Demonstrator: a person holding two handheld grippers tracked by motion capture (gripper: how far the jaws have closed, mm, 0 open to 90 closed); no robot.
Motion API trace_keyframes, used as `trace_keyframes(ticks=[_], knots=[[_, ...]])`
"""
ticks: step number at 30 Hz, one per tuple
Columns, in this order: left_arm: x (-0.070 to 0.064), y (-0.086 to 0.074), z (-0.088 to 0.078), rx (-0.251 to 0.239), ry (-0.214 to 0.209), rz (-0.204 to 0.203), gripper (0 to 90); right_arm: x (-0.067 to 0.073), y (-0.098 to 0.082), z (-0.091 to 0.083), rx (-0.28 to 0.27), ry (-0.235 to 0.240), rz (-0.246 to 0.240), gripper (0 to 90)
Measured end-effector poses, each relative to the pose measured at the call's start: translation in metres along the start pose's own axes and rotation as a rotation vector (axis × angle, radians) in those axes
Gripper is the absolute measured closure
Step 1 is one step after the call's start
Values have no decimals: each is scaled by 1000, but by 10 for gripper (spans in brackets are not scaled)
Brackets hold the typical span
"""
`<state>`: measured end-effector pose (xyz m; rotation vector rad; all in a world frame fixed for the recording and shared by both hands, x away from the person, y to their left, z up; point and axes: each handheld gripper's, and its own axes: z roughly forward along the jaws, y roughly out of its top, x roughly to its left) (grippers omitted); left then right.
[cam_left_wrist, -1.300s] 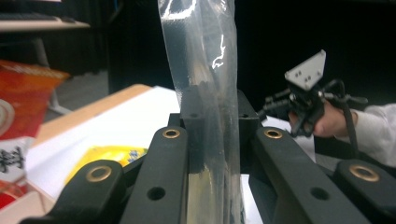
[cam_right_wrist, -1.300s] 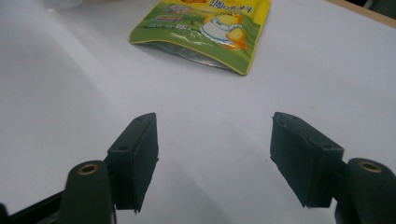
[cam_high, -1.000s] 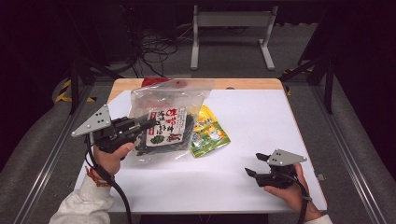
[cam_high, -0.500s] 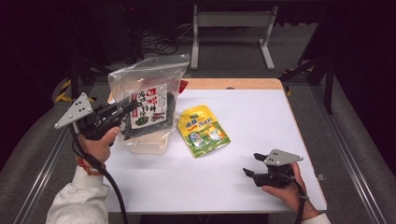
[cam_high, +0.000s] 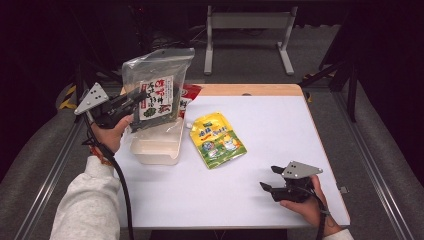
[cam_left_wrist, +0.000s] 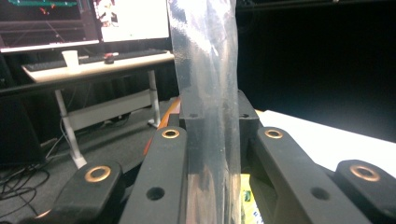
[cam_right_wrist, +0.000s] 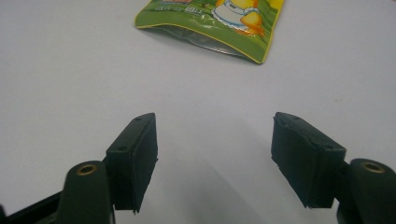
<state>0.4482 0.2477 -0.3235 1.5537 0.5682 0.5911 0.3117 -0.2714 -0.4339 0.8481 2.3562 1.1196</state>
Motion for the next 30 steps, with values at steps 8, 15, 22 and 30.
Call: trace_keyframes(ticks=[8,15,22,30], knots=[[9,-16,22,26,-4,11,797,1,-5,-2,11,-9,7,317],[15,-38,31,26,-34,-34,783,2,-7,-1,21,0,7,317],[15,-48,32,241,-58,26,556,5,-6,-1,26,7,-14,315],[18,-64,6,272,-31,-5,561,5,-5,0,39,14,-13,309]])
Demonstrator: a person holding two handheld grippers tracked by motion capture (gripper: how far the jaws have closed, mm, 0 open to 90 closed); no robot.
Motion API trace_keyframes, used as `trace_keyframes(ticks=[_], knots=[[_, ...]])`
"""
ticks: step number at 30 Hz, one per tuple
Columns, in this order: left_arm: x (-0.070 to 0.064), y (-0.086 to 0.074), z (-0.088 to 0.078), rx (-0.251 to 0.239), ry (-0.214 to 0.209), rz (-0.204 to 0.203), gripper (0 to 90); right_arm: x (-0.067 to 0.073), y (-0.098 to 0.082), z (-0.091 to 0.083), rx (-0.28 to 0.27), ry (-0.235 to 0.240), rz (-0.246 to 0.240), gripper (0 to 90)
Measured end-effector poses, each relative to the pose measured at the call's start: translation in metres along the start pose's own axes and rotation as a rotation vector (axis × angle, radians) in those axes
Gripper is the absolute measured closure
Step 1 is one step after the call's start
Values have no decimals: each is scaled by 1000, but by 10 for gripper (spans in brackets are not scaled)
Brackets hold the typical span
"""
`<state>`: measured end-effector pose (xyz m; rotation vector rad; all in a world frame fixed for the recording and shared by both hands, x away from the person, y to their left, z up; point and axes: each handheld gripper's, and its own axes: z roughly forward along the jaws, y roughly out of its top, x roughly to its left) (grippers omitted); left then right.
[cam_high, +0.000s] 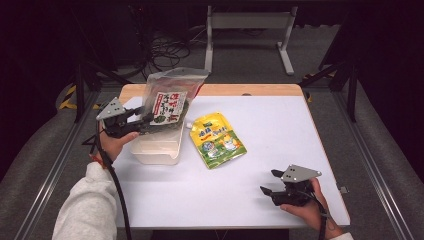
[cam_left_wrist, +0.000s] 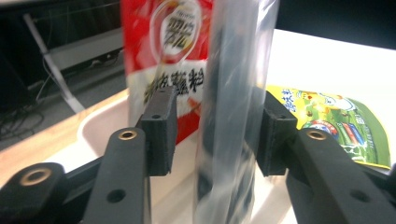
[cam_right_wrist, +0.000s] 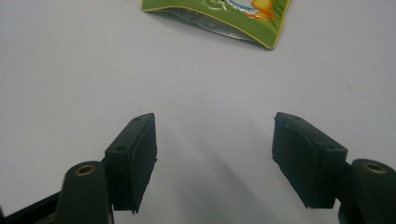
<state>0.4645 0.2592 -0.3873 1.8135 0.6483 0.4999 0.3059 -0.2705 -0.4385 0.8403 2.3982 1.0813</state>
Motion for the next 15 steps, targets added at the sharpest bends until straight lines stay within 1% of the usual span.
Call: trace_keyframes(ticks=[1,2,3,5,6,7,10,12,15], knots=[[0,-5,-4,11,0,6,561,1,0,1,10,3,-6,309],[0,-5,-4,11,0,6,579,1,0,1,10,3,-6,309],[-1,-8,-6,12,-7,-2,579,1,0,1,13,4,-10,308],[-3,-12,-7,35,2,1,603,2,0,2,19,8,-12,306],[-4,-14,-8,59,-5,6,617,2,0,3,20,7,-13,305],[-5,-15,-8,63,1,20,646,2,0,3,20,7,-12,305],[-7,-18,-9,55,6,3,665,1,0,2,15,4,-13,306],[-9,-19,-10,57,5,21,683,1,0,2,15,5,-9,307],[-9,-22,-10,69,10,16,696,1,0,2,17,5,-6,307]])
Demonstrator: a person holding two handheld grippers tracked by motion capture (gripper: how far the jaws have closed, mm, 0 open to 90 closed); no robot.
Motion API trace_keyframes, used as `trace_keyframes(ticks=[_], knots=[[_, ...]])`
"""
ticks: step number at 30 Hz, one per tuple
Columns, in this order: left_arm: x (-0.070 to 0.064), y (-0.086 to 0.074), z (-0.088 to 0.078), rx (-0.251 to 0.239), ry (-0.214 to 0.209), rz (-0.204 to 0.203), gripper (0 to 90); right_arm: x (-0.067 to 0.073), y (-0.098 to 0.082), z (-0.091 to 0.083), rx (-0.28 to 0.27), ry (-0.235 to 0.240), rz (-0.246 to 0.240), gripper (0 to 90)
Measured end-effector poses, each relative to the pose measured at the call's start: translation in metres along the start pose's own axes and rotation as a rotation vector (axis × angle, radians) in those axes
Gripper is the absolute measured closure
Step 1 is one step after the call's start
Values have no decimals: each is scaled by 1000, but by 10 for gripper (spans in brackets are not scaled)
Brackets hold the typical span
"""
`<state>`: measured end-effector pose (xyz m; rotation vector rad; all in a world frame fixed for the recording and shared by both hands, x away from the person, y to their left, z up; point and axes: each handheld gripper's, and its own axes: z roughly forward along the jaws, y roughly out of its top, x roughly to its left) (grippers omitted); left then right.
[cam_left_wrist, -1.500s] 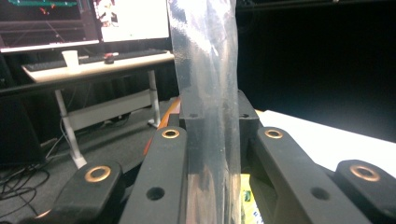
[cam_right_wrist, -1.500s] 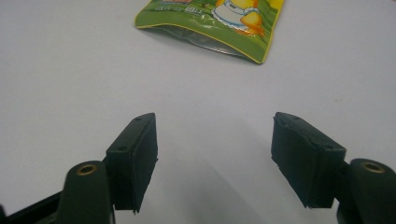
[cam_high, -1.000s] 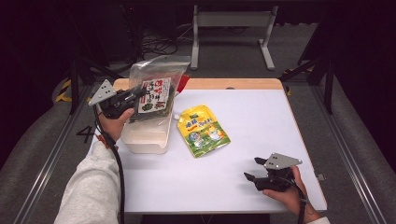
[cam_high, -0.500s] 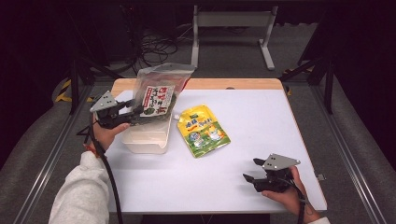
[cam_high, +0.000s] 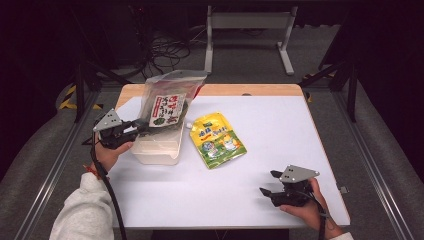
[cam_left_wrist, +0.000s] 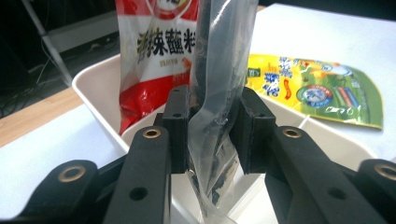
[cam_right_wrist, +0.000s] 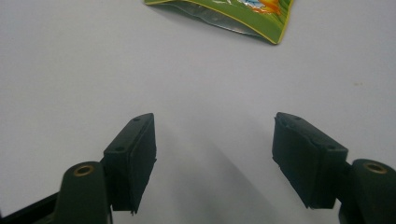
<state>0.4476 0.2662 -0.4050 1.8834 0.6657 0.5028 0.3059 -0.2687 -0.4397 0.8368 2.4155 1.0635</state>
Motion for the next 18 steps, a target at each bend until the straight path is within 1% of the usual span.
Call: trace_keyframes(ticks=[2,3,4,5,8,11,15,17,18], knots=[[1,-3,1,0,-8,1,700,1,-1,0,3,2,-1,307],[2,-4,1,22,7,8,704,1,-1,0,5,2,-1,307],[2,-6,1,20,3,-1,707,2,-1,0,4,1,-4,307],[3,-8,1,23,-6,1,709,2,-1,0,3,3,-3,308],[5,-12,0,41,-14,5,711,2,0,-1,0,2,-3,307],[3,-14,0,62,-5,19,712,2,1,-1,-5,4,-6,305],[2,-17,0,70,-2,23,714,1,2,0,-3,6,-6,305],[-2,-15,0,90,15,29,716,0,3,1,-5,7,-10,305],[-3,-15,0,93,21,29,716,0,4,1,-7,9,-11,305]])
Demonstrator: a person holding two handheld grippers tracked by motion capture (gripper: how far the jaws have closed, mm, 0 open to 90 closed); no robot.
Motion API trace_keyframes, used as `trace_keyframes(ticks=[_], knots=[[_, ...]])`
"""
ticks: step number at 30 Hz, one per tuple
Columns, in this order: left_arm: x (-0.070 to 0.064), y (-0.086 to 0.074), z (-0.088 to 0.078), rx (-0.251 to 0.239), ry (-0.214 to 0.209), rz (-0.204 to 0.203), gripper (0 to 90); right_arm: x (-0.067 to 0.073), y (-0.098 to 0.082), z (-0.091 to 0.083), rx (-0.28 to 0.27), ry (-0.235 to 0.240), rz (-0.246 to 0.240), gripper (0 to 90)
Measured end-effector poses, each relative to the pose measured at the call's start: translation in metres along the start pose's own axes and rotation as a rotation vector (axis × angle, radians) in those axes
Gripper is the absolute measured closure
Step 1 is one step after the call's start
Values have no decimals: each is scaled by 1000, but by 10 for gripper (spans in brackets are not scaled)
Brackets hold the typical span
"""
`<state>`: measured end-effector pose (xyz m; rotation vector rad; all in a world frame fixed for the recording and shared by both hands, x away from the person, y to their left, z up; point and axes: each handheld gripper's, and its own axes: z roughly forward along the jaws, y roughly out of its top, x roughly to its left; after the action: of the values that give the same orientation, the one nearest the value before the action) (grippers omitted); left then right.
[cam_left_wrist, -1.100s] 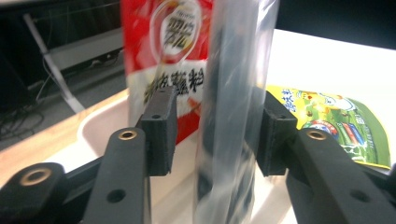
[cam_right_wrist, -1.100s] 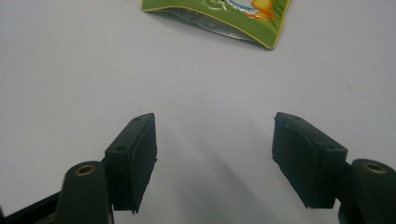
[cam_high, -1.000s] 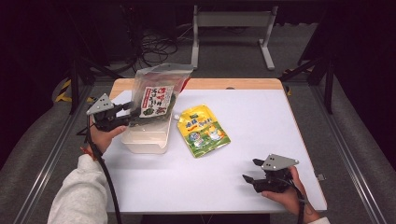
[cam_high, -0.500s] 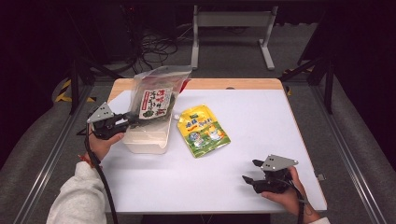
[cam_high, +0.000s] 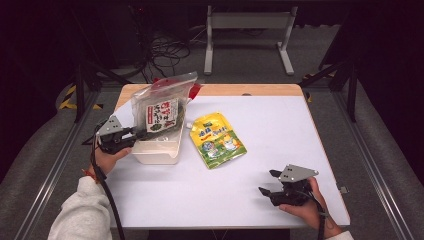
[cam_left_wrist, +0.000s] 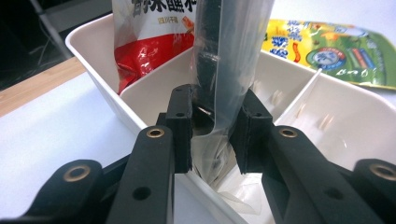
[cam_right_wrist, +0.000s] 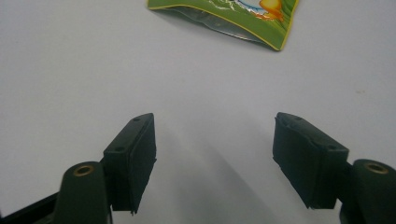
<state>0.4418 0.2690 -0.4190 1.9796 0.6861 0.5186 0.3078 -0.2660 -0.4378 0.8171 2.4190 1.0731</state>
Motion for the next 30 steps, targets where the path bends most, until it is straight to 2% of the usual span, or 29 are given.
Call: trace_keyframes(ticks=[6,8,11,12,14,15,16,17,18,20,21,22,23,26,30], knots=[[-2,2,-1,-1,26,-27,701,0,2,1,-4,4,-4,304],[-2,2,-2,-10,19,-41,683,0,2,1,-2,6,-6,304],[-1,5,-3,-46,24,-94,574,0,2,1,-5,6,-5,303],[-2,7,-4,-53,39,-78,551,-1,2,1,-6,6,-3,303],[-4,11,-4,-70,45,-80,510,-2,2,1,-6,5,1,303],[-5,14,-5,-111,40,-91,485,-2,2,1,-7,4,1,303],[-5,14,-5,-111,40,-91,468,-2,2,1,-7,4,1,303],[-6,18,-7,-137,40,-90,468,-2,1,0,-9,2,4,303],[-8,24,-8,-168,63,-89,465,-3,1,-1,-10,1,8,303],[-9,25,-8,-183,50,-91,514,-2,1,-1,-10,1,9,303],[-10,26,-7,-177,39,-86,514,-2,1,-1,-10,2,10,303],[-11,27,-5,-159,55,-78,553,-3,1,-1,-10,0,11,303],[-11,28,-3,-151,40,-74,572,-3,1,-1,-11,0,13,303],[-12,27,0,-132,34,-61,718,-2,0,-1,-9,1,14,303],[-9,24,-1,-132,31,-67,752,-2,0,-1,-7,0,15,304]])
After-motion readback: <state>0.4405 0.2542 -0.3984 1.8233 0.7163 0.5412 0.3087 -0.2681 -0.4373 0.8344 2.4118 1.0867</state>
